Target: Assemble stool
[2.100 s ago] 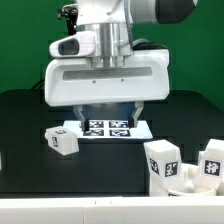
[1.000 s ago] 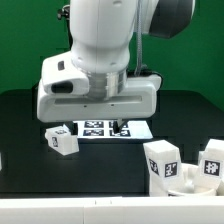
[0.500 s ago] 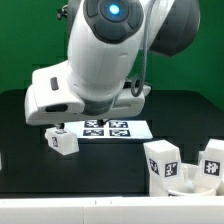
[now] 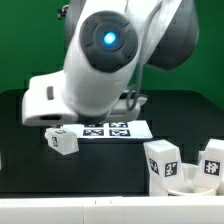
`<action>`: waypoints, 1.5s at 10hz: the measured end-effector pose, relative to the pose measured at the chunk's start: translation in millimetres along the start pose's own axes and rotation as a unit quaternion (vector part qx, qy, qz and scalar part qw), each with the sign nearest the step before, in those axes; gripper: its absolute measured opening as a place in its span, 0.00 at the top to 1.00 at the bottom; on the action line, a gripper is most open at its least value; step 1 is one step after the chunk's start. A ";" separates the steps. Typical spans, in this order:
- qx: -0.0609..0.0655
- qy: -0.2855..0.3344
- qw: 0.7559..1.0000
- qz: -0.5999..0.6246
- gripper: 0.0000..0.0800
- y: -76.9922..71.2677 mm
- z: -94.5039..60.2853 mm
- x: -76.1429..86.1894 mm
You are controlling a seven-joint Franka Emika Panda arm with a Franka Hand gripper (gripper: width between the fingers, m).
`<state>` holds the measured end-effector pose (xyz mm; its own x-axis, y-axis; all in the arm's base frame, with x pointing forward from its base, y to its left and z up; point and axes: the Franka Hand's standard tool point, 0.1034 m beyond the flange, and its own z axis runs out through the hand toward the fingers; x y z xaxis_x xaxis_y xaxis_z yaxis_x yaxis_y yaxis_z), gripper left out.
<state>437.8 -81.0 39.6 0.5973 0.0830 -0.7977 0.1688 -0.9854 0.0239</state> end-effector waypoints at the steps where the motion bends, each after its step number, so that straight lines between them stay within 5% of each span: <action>1: -0.001 -0.003 1.000 0.001 0.19 -0.1 5.9 4.3; 3: 0.010 -0.020 0.999 0.043 0.19 -3.8 15.5 3.3; 6: 0.008 -0.019 0.999 0.041 0.19 -0.6 16.0 3.8; 9: 0.019 -0.038 0.997 0.057 0.19 33.6 3.3 21.3; 15: 0.020 -0.061 0.993 0.101 0.20 34.0 22.2 24.0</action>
Offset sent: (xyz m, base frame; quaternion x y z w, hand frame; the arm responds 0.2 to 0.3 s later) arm 0.0000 0.0000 0.0000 0.0000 0.0000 0.0000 1.0000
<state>440.5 -115.8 7.9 0.5161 -0.1337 -0.8461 0.0219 -0.9854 0.1691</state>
